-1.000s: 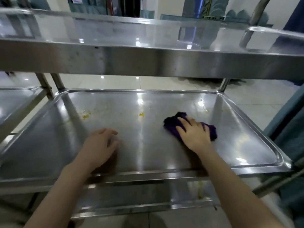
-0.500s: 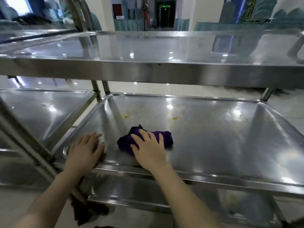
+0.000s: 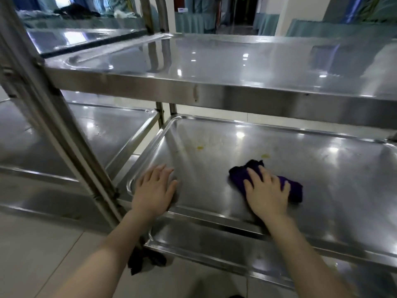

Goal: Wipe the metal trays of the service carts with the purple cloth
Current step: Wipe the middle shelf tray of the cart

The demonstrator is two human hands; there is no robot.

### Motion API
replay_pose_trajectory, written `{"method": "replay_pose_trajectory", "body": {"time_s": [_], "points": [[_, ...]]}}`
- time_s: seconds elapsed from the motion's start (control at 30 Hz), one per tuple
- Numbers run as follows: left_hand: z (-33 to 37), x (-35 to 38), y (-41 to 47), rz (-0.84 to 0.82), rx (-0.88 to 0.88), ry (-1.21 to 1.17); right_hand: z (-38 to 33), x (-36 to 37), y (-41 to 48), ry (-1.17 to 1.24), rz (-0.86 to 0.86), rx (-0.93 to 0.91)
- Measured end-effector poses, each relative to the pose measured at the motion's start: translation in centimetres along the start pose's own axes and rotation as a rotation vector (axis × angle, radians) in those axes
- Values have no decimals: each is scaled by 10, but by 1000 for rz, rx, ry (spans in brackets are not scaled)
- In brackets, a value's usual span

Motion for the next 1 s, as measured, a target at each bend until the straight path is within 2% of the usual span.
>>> {"method": "replay_pose_trajectory", "body": {"time_s": [0.13, 0.23, 0.3, 0.43, 0.5, 0.57, 0.63, 0.7, 0.87, 0.93, 1.0], "points": [[-2, -5, 2, 76, 4, -67, -157, 30, -9, 99, -67, -335], [-7, 1, 7, 51, -6, -104, -179, 38, -4, 133, -118, -417], [-11, 8, 9, -28, 9, -115, -141, 34, -1, 115, -95, -340], [-34, 24, 37, -165, 101, 62, 9, 5, 15, 14, 38, 57], [-47, 21, 52, -93, 37, -7, 69, -12, 11, -18, 78, 237], [-50, 18, 58, -39, -28, -78, 82, -15, 9, -10, 71, 360], [-44, 20, 58, -56, -6, -74, 43, -7, 14, -26, 97, 345], [-43, 20, 56, -57, 4, -114, -35, 11, 27, -79, 99, 178], [-51, 6, 60, 70, -60, -256, -236, 66, 50, -6, -84, -232], [-54, 1, 60, 110, -85, -310, -266, 73, 48, 9, -137, -325], [-55, -1, 59, 108, -69, -323, -250, 66, 46, 46, -117, -300]]}}
Point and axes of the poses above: each hand's wrist, its own y-axis towards the middle knuckle, its own x-axis out of the palm, z = x × y, the point moved 7 cm from there along y, towards the middle knuckle, and after that the axes turned 5 degrees about z, right-handed, at the moved point
